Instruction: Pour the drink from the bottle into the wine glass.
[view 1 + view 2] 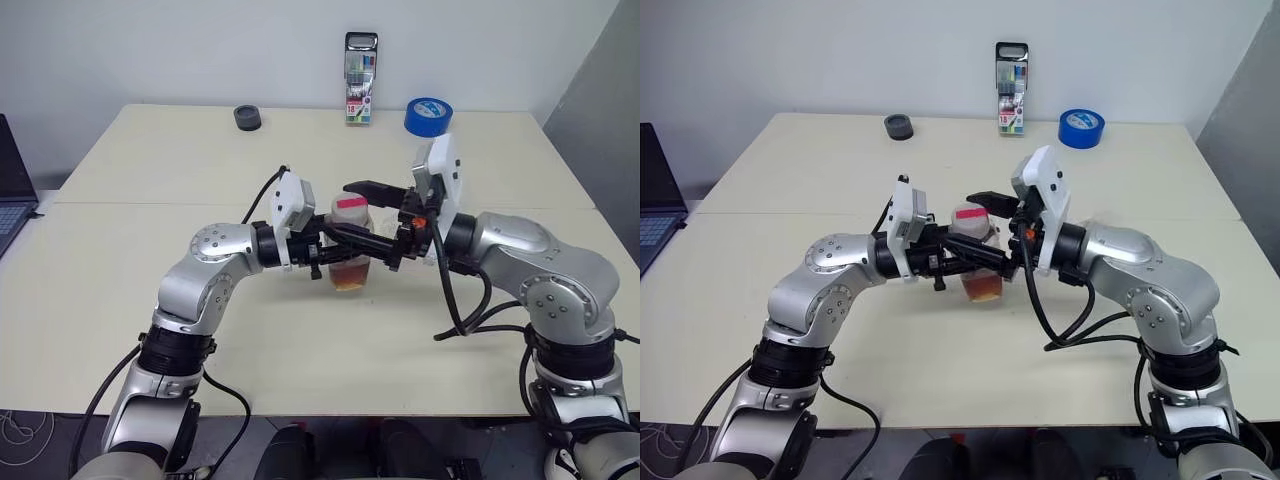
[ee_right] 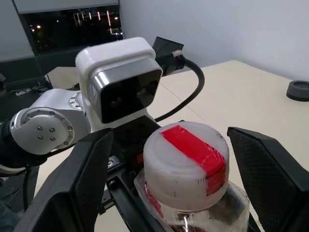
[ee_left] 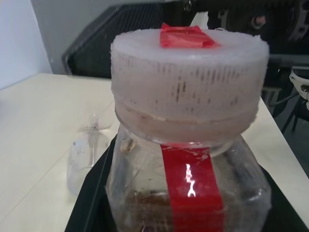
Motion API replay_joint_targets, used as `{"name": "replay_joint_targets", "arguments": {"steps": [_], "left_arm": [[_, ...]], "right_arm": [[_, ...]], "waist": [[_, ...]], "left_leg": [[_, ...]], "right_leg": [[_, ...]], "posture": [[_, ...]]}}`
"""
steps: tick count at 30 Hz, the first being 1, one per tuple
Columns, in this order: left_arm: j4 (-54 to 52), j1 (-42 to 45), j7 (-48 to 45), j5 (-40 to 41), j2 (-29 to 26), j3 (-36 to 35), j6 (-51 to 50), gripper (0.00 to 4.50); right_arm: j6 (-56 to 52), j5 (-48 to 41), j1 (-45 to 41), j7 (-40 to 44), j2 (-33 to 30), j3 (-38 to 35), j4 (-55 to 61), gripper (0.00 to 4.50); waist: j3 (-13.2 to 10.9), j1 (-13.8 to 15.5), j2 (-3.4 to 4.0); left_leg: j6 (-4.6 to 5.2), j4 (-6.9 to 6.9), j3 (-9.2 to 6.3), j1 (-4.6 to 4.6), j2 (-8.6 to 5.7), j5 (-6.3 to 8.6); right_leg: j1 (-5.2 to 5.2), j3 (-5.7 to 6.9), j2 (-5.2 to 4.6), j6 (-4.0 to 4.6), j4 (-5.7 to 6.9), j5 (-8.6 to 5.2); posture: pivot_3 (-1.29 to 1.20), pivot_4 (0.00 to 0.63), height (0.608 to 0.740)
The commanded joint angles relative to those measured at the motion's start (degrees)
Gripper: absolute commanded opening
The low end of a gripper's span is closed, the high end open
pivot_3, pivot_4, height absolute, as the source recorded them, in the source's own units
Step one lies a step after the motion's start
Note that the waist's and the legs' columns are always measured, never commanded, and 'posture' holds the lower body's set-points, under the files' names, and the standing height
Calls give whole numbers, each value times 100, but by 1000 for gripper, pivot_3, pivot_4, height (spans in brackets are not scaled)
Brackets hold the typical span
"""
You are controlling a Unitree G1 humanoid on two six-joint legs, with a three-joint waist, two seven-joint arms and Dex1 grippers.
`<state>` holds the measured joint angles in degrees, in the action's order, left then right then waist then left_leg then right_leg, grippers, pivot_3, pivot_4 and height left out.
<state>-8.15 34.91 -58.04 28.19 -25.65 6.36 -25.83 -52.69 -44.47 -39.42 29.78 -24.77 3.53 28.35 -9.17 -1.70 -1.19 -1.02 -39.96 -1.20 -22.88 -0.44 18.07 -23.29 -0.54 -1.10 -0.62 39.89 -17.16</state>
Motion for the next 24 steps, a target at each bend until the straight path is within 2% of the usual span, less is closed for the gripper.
{"name": "replay_joint_targets", "arguments": {"steps": [1,5,6,8,13,21,24], "left_arm": [[-246,83,-5,112,-1,-127,82,1788],[-234,86,-9,111,-6,-135,77,1788],[-241,85,-5,111,-3,-133,76,1788],[-241,86,-5,109,1,-129,80,1788],[-239,79,3,104,11,-124,89,1788],[-359,18,71,161,14,-132,25,1788],[-653,-94,-12,382,-70,-152,-172,1788]], "right_arm": [[124,-25,-114,-63,77,-132,95,4075],[147,-18,-127,-90,162,-171,100,4075],[158,-27,-118,-111,191,-198,108,3911],[162,-61,-118,-162,243,-251,114,3470],[124,-116,-98,-214,289,-317,166,1893],[169,-117,10,-218,244,-339,199,1898],[333,-113,-131,336,44,-281,-31,1898]], "waist": [[0,-1,0],[0,-1,0],[0,0,0],[0,-1,0],[0,-1,0],[0,-1,0],[0,-1,0]], "left_leg": [[0,0,0,0,0,0],[0,0,0,1,0,0],[0,0,0,0,0,0],[0,0,0,1,0,0],[0,0,0,1,0,0],[0,0,0,1,0,0],[0,0,0,1,0,0]], "right_leg": [[0,0,0,0,0,0],[0,0,0,0,1,0],[0,0,0,0,1,0],[0,0,0,0,1,0],[0,0,0,0,1,0],[0,0,0,0,0,0],[0,0,0,0,0,0]], "posture": [[0,150,740],[0,150,740],[0,150,740],[0,150,740],[0,150,740],[0,150,740],[0,150,740]]}}
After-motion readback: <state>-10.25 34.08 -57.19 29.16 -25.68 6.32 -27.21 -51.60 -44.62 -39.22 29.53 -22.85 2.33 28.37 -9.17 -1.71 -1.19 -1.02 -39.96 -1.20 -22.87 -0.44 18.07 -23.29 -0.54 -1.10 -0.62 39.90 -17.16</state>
